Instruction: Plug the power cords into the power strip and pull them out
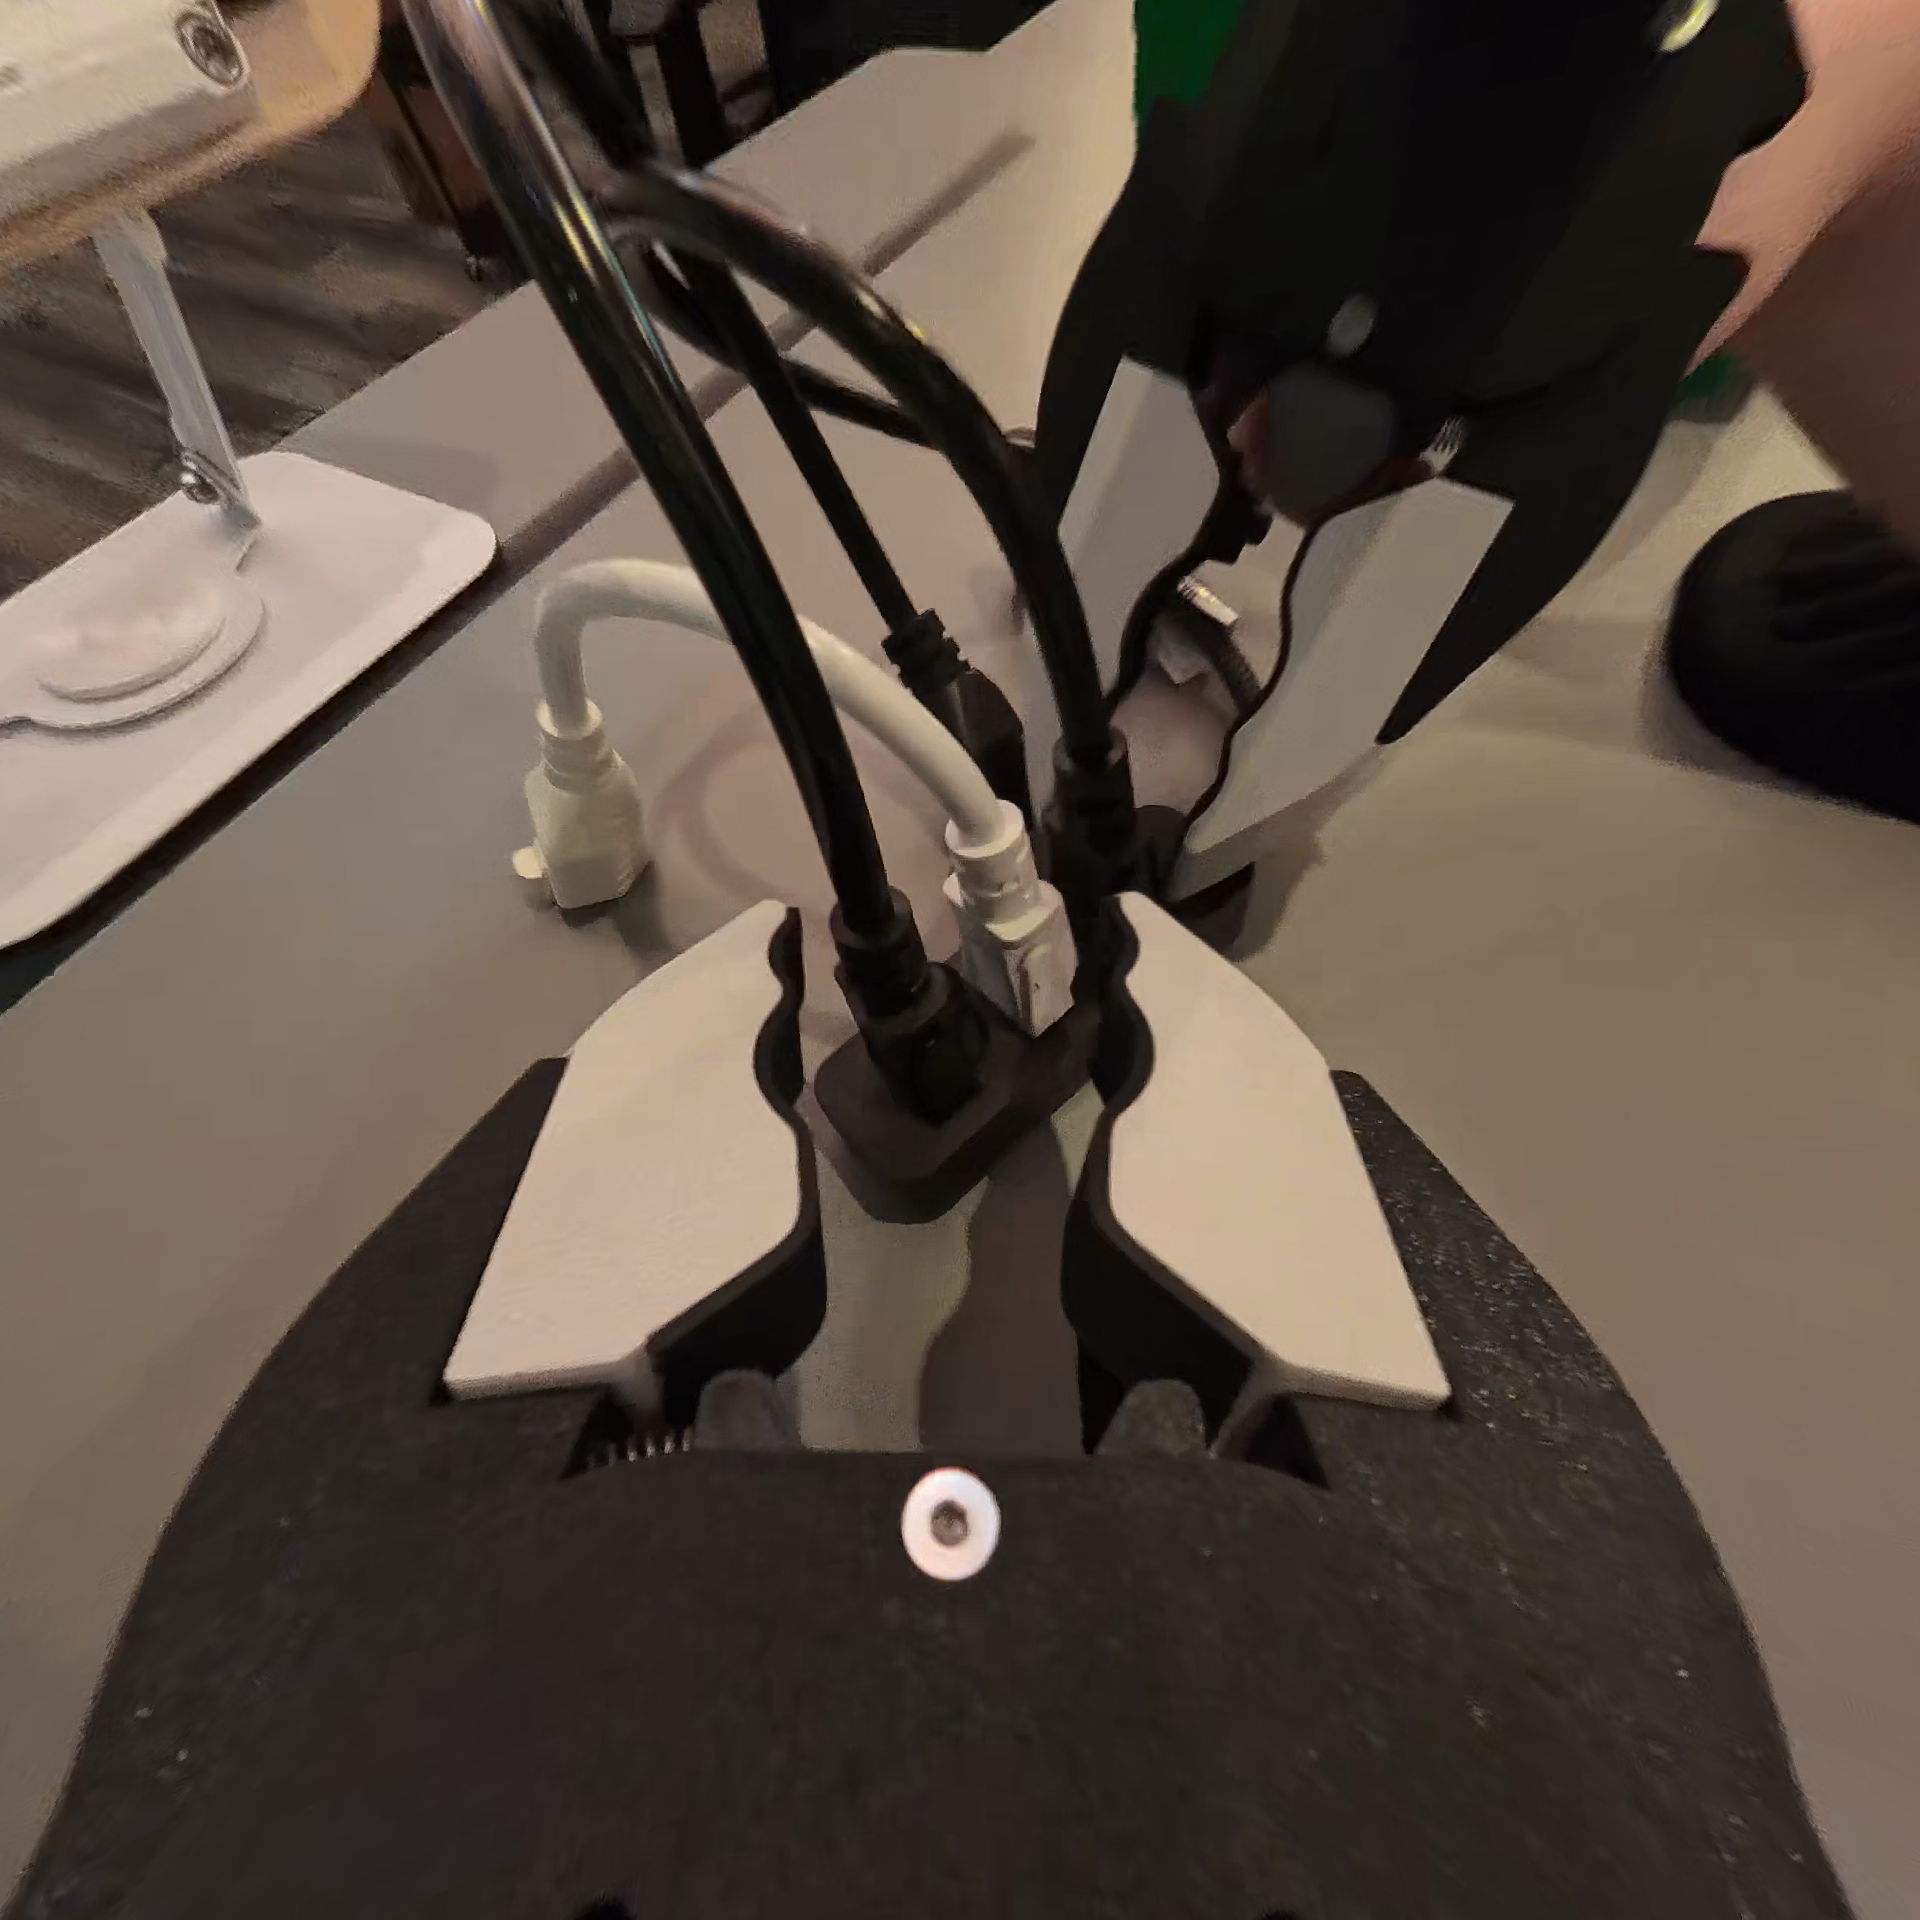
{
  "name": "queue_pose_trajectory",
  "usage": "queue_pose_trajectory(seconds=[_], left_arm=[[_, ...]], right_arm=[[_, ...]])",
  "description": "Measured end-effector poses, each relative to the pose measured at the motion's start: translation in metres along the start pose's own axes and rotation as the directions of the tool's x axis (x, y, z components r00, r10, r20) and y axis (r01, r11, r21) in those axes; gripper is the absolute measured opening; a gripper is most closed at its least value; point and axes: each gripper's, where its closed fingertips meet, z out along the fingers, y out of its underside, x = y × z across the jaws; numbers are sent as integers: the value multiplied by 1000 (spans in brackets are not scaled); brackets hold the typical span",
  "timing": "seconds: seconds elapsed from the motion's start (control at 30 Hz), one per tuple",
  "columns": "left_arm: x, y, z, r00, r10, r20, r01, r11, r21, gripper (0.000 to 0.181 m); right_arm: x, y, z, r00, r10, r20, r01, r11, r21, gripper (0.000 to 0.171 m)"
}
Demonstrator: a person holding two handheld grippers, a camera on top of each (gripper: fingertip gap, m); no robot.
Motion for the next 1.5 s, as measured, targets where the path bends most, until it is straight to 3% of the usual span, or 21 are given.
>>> queue_pose_trajectory(seconds=[0.07,0.23,0.4,0.53,0.6,0.67,0.87,0.93,1.5], left_arm=[[1,2,-1,1000,-9,-26,9,1000,-13,65],[15,21,15,986,-30,-166,20,998,-66,86],[21,-7,10,937,-41,-347,80,992,98,55],[20,-27,4,870,-127,-477,218,966,142,50],[23,-30,3,839,-147,-524,253,958,136,34],[19,-28,6,843,-133,-521,229,965,124,19],[16,-34,9,822,-90,-562,166,982,86,29],[20,-28,8,809,-65,-585,149,984,97,14],[24,-11,11,846,-24,-532,63,997,54,19]], right_arm=[[-4,0,2,999,-44,26,43,999,32,20],[-9,1,3,995,-60,80,51,993,103,16],[-11,2,3,991,-113,72,106,990,98,16],[-11,3,3,988,-141,64,135,987,90,15],[-11,3,3,986,-150,66,144,986,86,15],[-11,3,2,985,-160,70,154,985,83,15],[-11,3,2,983,-169,68,164,984,73,15],[-11,3,2,983,-166,73,161,984,74,15],[-13,4,2,985,-143,92,137,988,77,14]])
